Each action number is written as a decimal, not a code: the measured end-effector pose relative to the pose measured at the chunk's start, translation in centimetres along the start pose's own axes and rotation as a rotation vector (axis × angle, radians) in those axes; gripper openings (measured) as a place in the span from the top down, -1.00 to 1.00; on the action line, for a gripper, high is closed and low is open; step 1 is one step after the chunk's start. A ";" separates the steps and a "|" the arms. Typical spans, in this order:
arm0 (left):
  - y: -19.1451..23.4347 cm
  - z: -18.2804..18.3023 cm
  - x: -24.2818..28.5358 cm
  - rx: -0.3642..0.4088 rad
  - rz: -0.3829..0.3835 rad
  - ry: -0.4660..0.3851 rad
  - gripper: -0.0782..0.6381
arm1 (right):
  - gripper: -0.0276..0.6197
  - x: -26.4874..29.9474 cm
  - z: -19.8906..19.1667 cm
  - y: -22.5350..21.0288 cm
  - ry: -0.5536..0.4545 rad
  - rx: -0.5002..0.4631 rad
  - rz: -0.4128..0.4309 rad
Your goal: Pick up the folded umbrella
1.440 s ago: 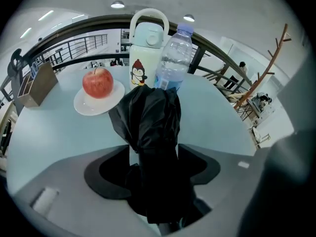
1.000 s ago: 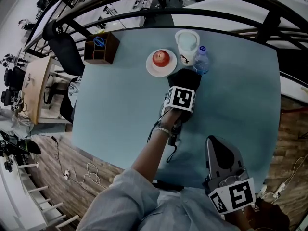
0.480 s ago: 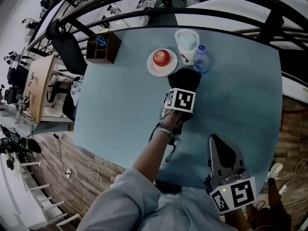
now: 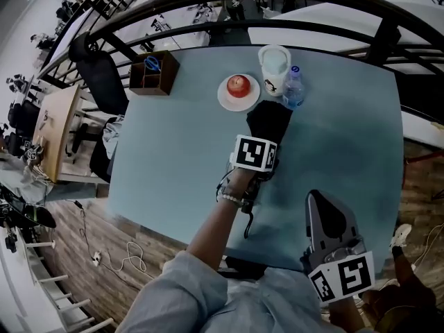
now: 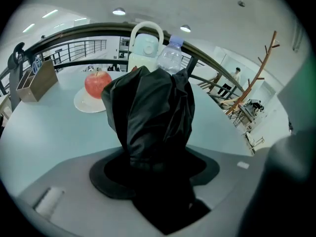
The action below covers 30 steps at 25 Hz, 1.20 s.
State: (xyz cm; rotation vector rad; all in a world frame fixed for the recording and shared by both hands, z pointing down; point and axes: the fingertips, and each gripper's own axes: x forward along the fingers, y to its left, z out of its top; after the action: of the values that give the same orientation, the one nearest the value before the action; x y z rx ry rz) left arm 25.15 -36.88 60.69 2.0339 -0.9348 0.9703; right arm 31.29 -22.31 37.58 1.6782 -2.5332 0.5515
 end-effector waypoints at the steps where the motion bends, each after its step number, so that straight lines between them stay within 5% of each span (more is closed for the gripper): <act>1: -0.1 0.2 -0.8 0.004 -0.010 -0.021 0.02 | 0.92 -0.1 0.1 0.5 -0.006 -0.007 -0.004; 13: -0.8 1.1 -14.4 0.006 -0.120 -0.328 0.02 | 0.92 -2.9 1.5 7.0 -0.076 -0.103 -0.079; 24: -1.8 -2.1 -29.2 0.004 -0.340 -0.579 0.02 | 0.92 -5.3 2.0 15.1 -0.146 -0.158 -0.123; 30: -1.2 -5.3 -34.6 0.081 -0.382 -0.655 0.02 | 0.92 -6.5 1.1 19.5 -0.177 -0.178 -0.162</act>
State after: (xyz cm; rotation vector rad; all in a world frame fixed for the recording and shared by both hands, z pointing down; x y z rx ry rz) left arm 8.38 -21.36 34.17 2.5326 -0.7742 0.1270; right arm 16.59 -10.16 29.87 1.9166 -2.4411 0.1678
